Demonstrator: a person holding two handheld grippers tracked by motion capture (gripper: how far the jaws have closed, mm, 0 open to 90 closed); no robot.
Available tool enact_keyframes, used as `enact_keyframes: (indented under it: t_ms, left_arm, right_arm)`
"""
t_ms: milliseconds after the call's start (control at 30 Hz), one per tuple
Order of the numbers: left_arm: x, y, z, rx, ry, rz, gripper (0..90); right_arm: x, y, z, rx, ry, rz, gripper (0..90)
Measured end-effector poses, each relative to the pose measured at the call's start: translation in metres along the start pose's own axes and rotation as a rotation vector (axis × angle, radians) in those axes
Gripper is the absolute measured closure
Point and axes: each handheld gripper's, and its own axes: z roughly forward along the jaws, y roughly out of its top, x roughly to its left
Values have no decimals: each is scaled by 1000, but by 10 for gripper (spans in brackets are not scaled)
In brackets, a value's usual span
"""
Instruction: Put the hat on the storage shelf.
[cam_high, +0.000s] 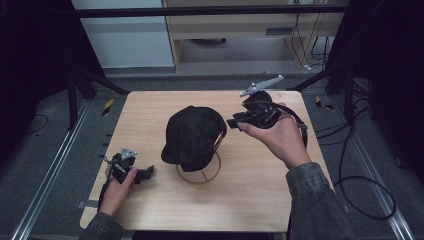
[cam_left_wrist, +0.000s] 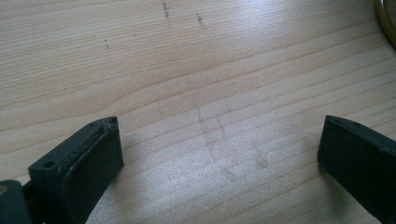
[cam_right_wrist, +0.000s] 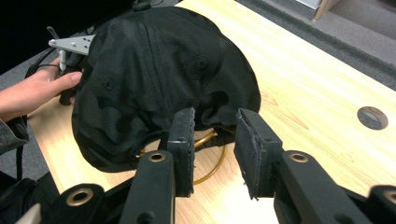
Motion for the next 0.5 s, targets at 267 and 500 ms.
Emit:
enact_keyframes:
  t_ms: [267, 500]
  left_arm:
    - [0, 0, 0, -1, 0, 0, 0]
    - [0, 0, 0, -1, 0, 0, 0]
  right_arm:
    - [-7, -7, -8, -17, -24, 31, 595]
    - [-13, -15, -14, -39, -50, 62, 482]
